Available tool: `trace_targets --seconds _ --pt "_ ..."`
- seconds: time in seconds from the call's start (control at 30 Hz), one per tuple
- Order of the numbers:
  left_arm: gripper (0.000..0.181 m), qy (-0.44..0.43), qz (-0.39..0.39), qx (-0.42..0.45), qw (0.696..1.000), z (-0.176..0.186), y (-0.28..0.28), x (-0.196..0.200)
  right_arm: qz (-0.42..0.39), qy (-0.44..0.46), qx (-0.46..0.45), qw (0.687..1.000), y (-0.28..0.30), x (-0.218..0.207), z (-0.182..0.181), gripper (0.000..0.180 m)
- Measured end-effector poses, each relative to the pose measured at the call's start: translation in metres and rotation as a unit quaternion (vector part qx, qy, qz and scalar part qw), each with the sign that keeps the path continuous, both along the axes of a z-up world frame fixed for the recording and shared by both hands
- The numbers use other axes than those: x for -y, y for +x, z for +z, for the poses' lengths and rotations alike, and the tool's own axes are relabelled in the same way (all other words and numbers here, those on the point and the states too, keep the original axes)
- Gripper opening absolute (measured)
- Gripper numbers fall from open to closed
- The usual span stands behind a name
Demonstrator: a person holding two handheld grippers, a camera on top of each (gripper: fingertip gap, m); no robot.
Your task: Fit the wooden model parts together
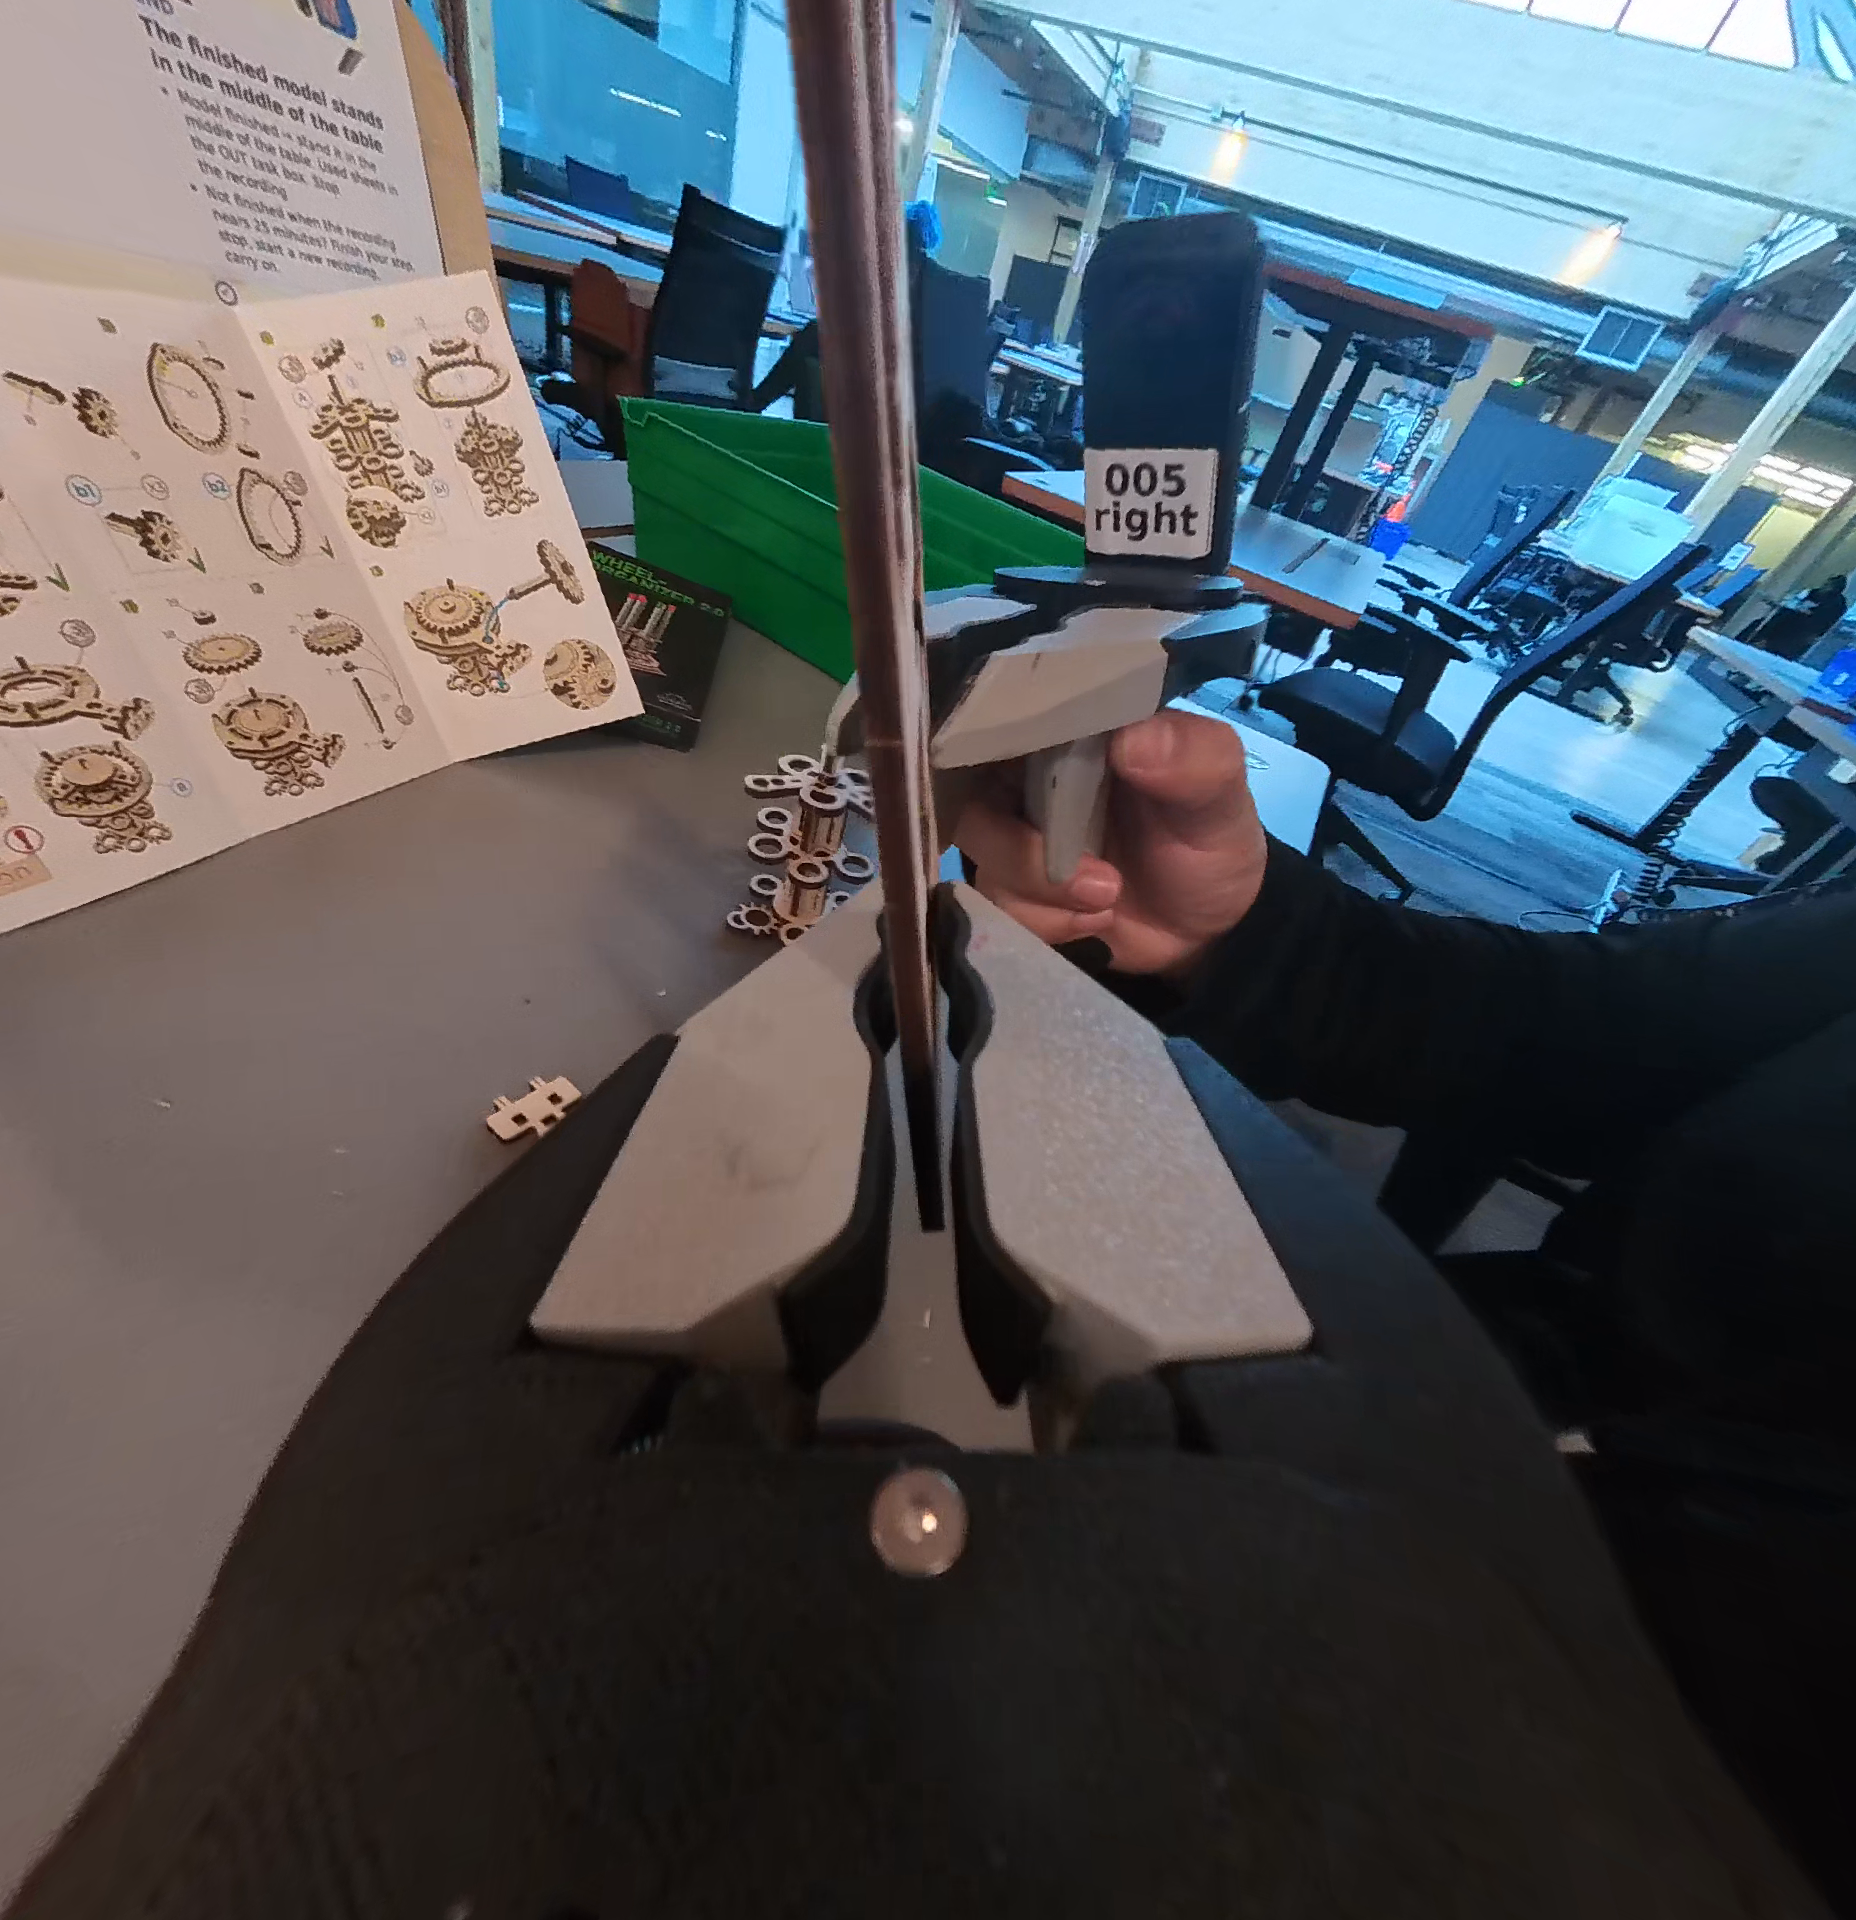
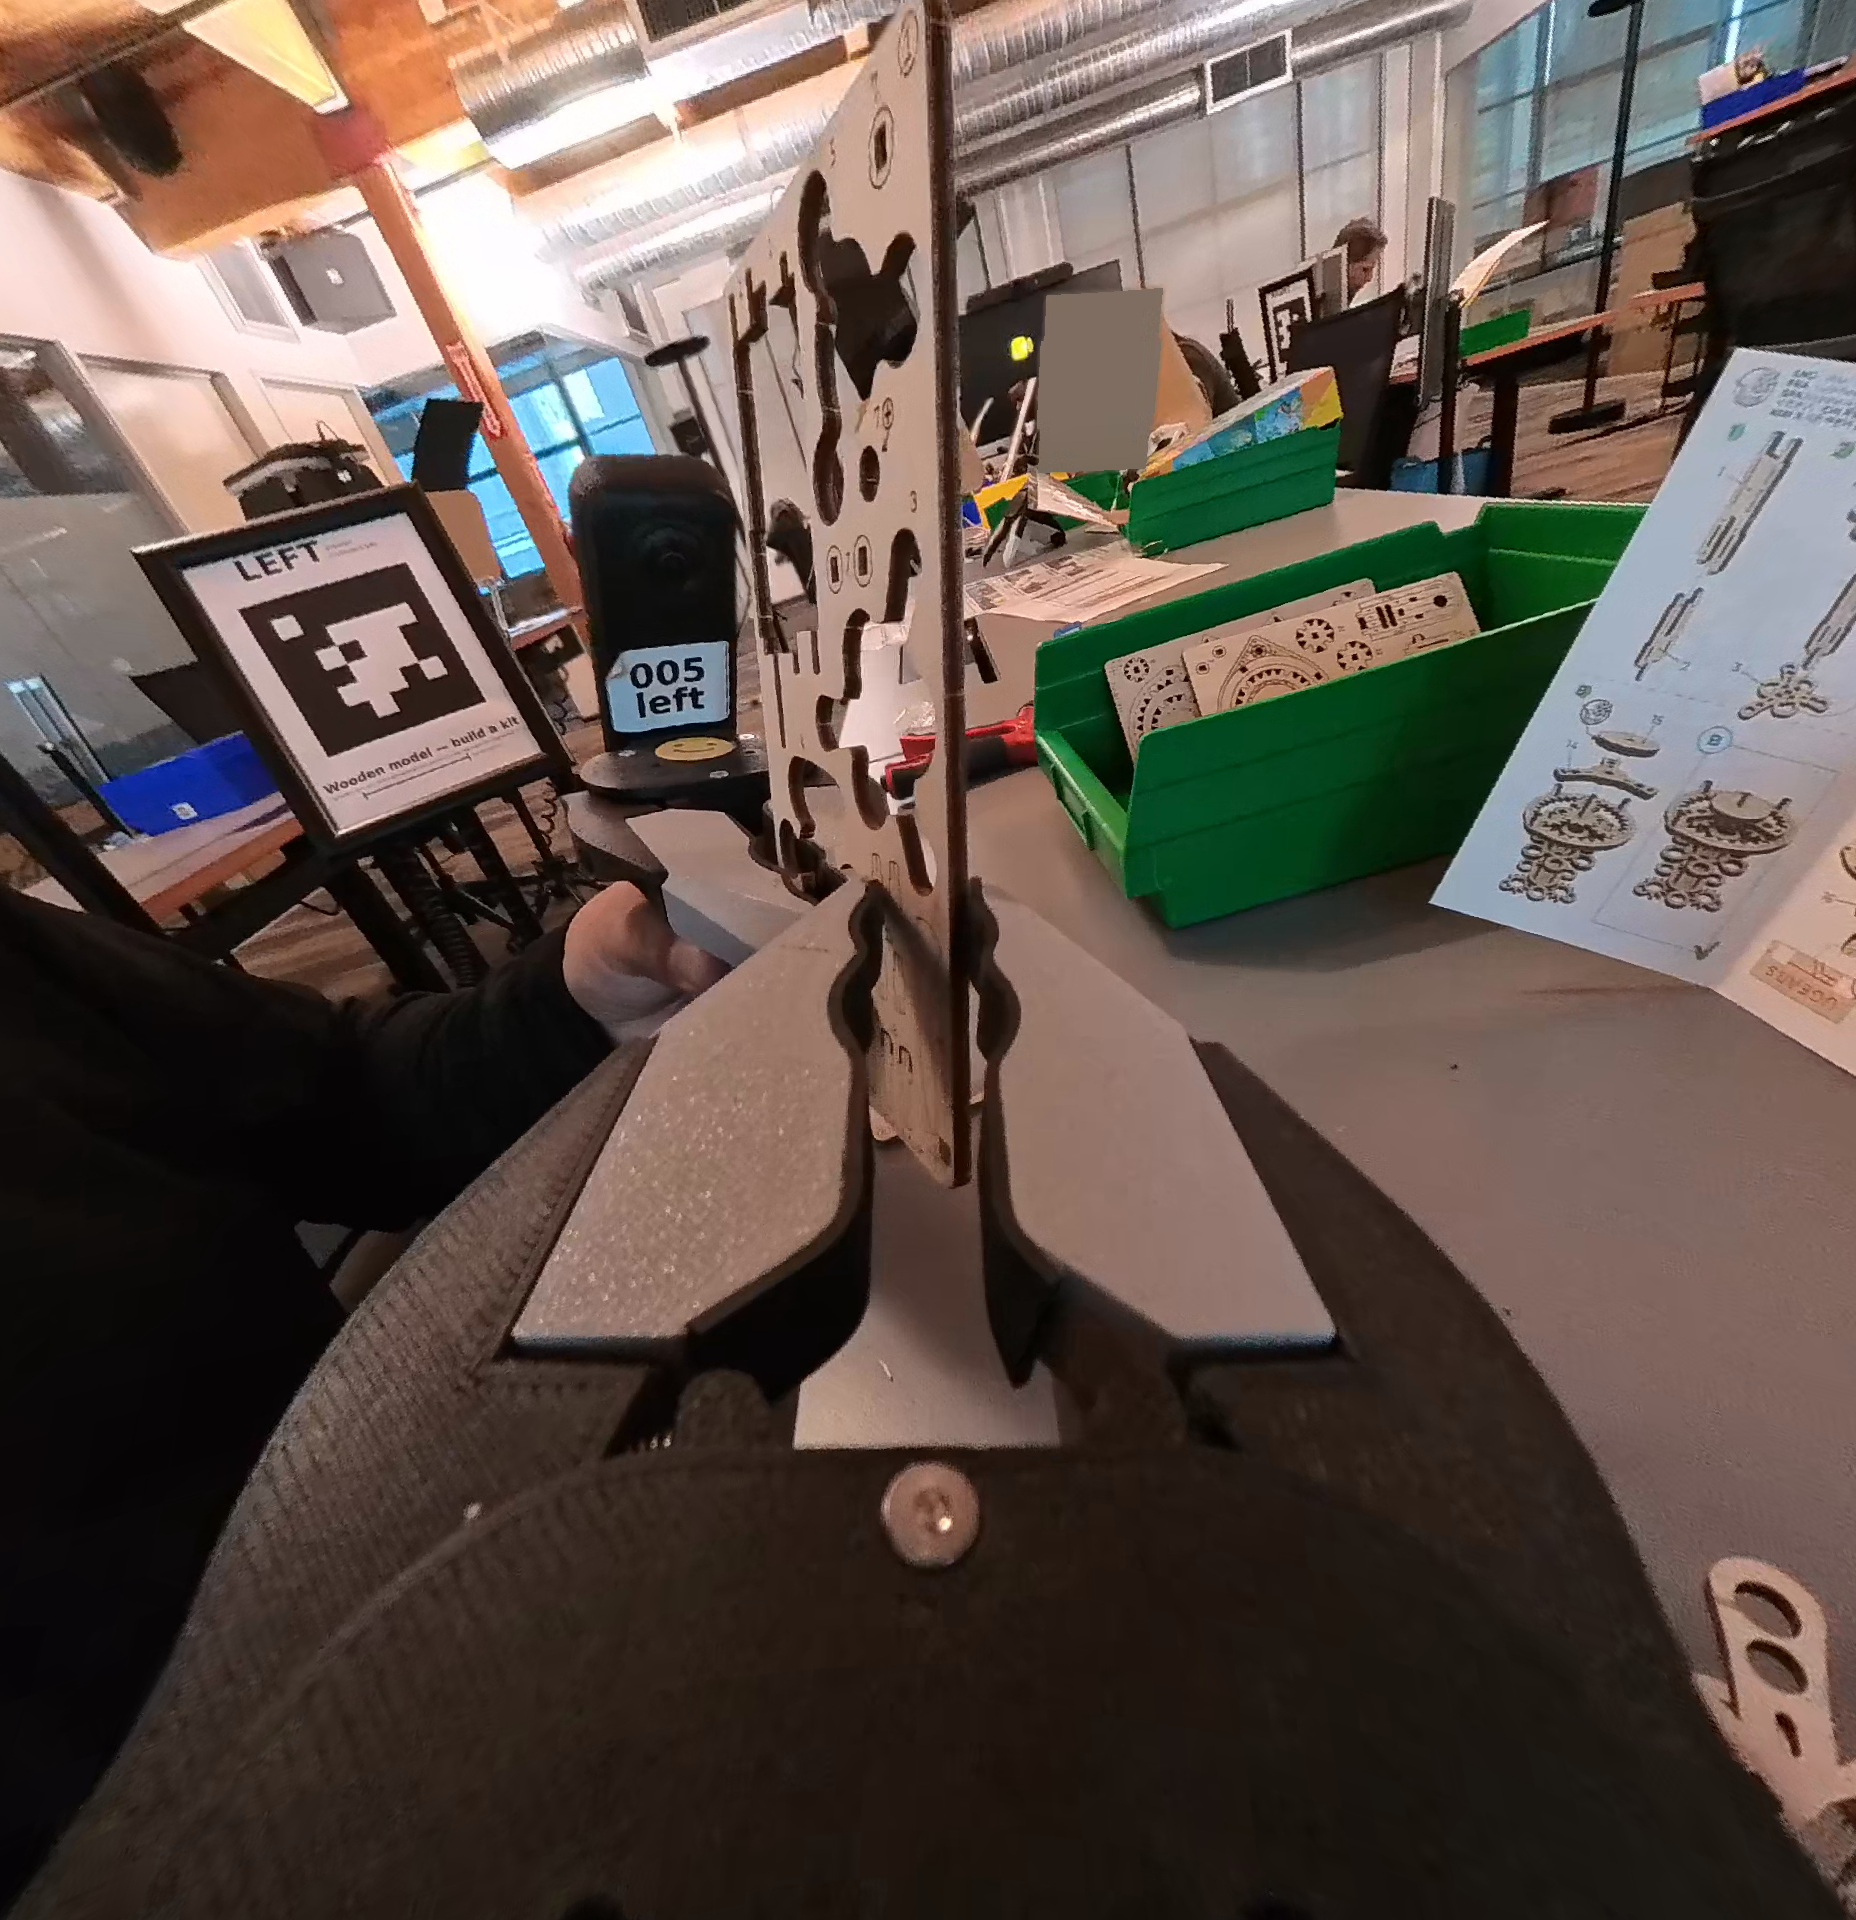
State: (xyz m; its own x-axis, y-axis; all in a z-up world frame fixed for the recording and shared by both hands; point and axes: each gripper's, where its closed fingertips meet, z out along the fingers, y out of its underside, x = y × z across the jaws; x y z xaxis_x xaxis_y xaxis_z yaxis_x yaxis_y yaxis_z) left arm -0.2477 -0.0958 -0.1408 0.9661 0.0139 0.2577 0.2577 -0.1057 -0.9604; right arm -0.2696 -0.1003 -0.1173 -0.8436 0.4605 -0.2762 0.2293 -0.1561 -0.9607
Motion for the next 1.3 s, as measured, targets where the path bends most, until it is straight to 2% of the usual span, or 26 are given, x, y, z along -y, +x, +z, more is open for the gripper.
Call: trace_targets --seconds 0.3,0.53,0.9,1.17,1.3 --pt "0.002 -0.014 0.012 -0.034 0.999 -0.002 -0.001 -0.001 0.003 -0.005 0.013 1.0 0.001 -0.001 -0.002 0.012" --pt "0.001 -0.015 0.018 -0.022 0.999 -0.01 -0.005 0.001 -0.03 0.035 0.015 0.999 -0.002 -0.002 -0.011 0.012" --pt "0.002 -0.009 0.033 -0.025 0.999 -0.014 -0.011 -0.001 -0.064 0.044 0.021 0.997 -0.007 -0.003 -0.014 0.013" --pt "0.001 0.035 0.004 0.024 0.999 -0.003 -0.006 -0.003 -0.014 -0.038 0.021 0.999 -0.001 -0.004 0.002 0.011" --pt "0.001 0.025 0.014 0.014 0.999 -0.006 -0.005 -0.004 -0.027 -0.019 0.014 0.999 -0.002 -0.003 -0.001 0.012"
